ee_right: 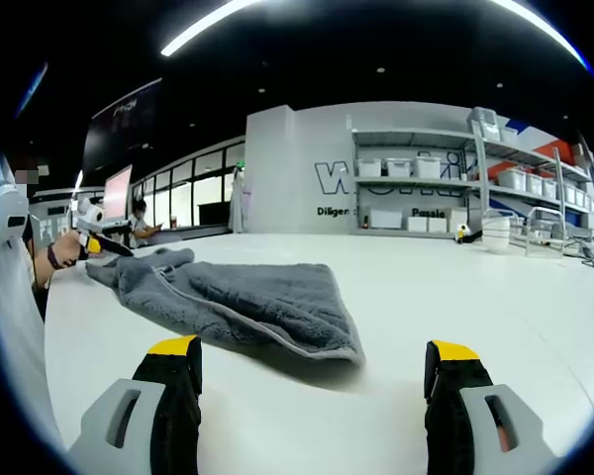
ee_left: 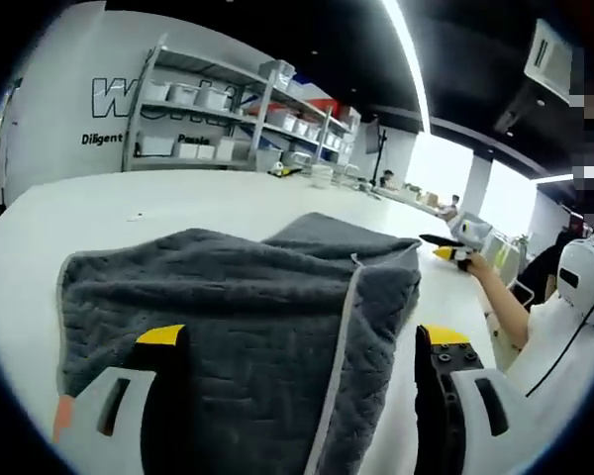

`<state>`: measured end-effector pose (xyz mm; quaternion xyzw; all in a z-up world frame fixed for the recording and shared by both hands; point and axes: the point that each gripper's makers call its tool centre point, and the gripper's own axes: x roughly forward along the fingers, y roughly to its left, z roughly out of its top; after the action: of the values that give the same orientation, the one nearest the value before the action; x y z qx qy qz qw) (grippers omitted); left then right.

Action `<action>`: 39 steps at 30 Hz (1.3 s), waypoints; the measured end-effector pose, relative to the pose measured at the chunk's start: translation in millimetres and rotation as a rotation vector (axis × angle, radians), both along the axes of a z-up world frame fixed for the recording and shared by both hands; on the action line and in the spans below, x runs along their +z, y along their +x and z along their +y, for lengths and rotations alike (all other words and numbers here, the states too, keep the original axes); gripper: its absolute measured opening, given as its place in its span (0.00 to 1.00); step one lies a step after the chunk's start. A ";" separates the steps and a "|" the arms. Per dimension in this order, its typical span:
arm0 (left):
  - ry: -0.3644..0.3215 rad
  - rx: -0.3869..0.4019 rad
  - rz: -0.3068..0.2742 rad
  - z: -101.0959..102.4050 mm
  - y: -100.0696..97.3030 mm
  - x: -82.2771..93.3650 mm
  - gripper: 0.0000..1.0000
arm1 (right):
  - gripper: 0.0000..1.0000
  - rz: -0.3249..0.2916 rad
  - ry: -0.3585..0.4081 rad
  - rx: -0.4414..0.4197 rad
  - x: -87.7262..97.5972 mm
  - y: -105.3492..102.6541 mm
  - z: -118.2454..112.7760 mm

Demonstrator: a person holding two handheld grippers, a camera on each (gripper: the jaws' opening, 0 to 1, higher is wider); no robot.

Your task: Open the folded towel by lifting each exposed corner and separating the folded layers until the towel lies flat within the target outline without major curled edges

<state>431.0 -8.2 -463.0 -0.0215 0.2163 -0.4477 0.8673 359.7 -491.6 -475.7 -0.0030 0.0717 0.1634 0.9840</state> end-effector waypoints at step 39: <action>0.044 -0.127 0.060 -68.1 -7.2 -22.7 0.26 | 0.95 -0.003 -0.003 0.002 0.4 -0.1 1.6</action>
<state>423.8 -76.3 -485.7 -0.0019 0.2530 -0.4962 0.8305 359.6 -490.0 -475.4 -0.0049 0.0706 0.1641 0.9839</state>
